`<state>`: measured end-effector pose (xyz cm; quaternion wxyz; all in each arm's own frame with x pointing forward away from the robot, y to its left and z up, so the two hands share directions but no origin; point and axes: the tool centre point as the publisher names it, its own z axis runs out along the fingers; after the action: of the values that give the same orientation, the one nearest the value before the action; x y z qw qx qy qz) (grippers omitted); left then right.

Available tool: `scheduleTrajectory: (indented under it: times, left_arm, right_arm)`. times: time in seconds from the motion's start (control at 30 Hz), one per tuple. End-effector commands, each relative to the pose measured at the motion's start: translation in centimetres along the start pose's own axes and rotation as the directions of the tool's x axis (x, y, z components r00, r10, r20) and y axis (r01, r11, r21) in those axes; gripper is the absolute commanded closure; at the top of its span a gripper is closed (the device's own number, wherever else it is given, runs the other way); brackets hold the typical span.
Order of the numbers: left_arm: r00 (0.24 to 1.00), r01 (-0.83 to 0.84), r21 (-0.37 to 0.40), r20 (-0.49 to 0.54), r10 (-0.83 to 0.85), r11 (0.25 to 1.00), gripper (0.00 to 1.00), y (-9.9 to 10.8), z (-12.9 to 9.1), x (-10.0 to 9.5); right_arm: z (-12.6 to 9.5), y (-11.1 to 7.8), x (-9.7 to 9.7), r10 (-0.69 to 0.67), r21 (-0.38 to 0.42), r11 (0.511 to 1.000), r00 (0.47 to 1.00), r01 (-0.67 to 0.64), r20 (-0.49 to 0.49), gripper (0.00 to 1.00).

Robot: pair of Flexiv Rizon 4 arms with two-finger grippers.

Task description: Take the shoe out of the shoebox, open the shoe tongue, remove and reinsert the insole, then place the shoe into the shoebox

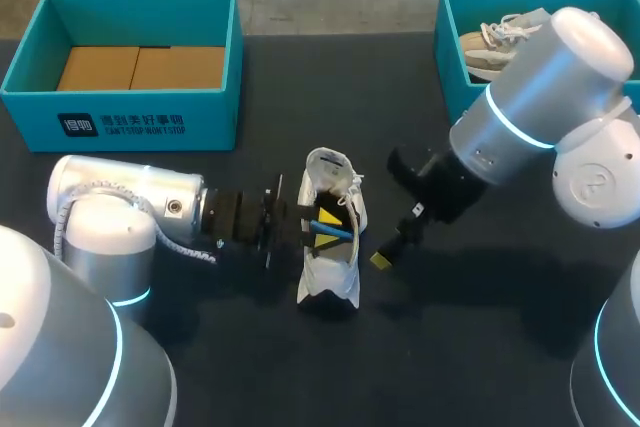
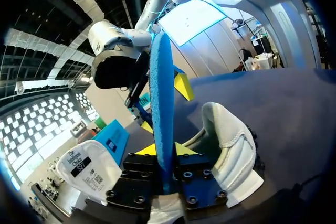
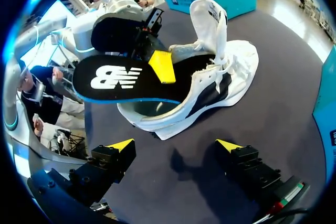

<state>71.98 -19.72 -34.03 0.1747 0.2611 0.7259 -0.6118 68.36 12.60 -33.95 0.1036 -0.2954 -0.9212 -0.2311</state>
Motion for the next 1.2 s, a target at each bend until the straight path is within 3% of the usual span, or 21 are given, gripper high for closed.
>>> scheduleTrajectory:
  times: [0.03, 0.23, 0.37, 0.43, 0.5, 0.8, 1.2]
  left_arm:
    - [1.000, -0.008, 0.007, 0.013, 0.008, 1.000, 0.17, -0.9, -0.5, -0.1]
    - [0.999, -0.021, 0.033, 0.026, 0.020, 0.999, 0.41, -2.3, -1.0, -0.2]
    - [0.999, -0.025, 0.038, 0.021, 0.024, 0.999, 0.52, -2.5, -1.0, 0.0]
    - [0.999, -0.026, 0.040, 0.019, 0.025, 0.999, 0.68, -2.5, -1.0, 0.0]
    - [0.999, -0.027, 0.040, 0.020, 0.026, 0.999, 1.00, -2.5, -0.9, 0.1]
    - [0.996, -0.093, 0.001, -0.016, 0.093, 0.996, 1.00, -1.5, 0.2, 0.9]
    - [0.996, -0.085, -0.054, 0.005, 0.085, 0.995, 1.00, 1.2, 0.8, 0.0]
  right_arm:
    - [0.1, 0.0, 0.0, 0.002, 0.002, 1.000, 1.000, -0.002, -0.001, 0.00]
    - [0.1, 0.1, -0.2, 0.004, 0.000, 1.000, 1.000, -0.004, 0.001, 0.00]
    - [0.1, 0.2, -0.2, 0.003, 0.001, 1.000, 1.000, -0.003, 0.002, 0.00]
    - [0.1, 0.2, -0.2, 0.003, 0.001, 1.000, 1.000, -0.003, 0.004, 0.00]
    - [0.1, 0.2, -0.2, 0.003, 0.002, 1.000, 1.000, -0.003, 0.004, 0.00]
    - [0.2, 0.0, -0.5, 0.009, 0.004, 1.000, 1.000, -0.009, 0.000, 0.00]
    - [0.7, -0.2, -0.5, 0.009, 0.010, 1.000, 1.000, -0.009, -0.009, 0.00]
